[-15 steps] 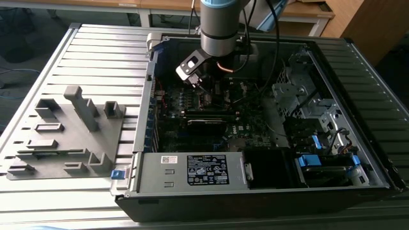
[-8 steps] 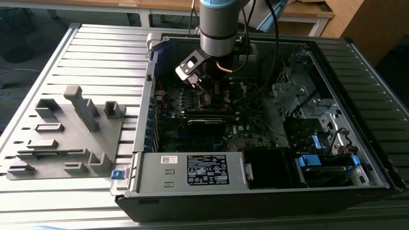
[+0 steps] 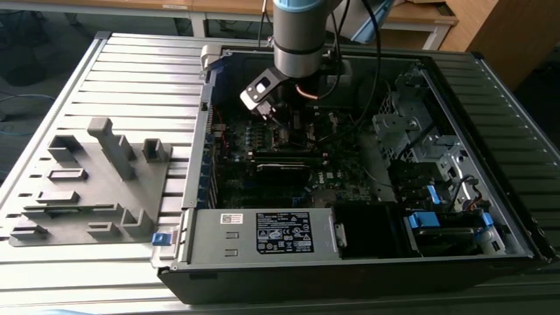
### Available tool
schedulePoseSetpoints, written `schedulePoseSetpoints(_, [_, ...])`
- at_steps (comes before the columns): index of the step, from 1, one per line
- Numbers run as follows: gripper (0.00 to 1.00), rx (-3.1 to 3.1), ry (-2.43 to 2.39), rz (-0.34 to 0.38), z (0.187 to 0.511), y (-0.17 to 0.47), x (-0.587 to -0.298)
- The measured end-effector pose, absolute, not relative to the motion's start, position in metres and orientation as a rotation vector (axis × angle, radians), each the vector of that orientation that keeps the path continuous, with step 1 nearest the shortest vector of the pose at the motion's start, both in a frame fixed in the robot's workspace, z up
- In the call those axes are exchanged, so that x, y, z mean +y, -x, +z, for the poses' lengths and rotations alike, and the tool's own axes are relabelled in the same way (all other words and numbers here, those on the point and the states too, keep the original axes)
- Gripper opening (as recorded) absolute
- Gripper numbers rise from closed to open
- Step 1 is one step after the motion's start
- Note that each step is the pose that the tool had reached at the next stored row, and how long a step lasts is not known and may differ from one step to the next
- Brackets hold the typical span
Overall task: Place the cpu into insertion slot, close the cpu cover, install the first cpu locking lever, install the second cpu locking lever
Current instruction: 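Place the cpu into insertion slot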
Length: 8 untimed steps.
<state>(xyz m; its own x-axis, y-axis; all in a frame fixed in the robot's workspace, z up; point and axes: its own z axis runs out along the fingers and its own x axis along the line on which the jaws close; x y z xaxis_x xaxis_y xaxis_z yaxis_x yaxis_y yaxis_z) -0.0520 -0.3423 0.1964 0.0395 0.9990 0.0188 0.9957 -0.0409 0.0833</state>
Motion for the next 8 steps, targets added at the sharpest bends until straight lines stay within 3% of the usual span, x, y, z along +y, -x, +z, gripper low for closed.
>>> schedulePoseSetpoints(8, [0.54,2.143,-2.231,0.111,0.1949,0.052,-0.342])
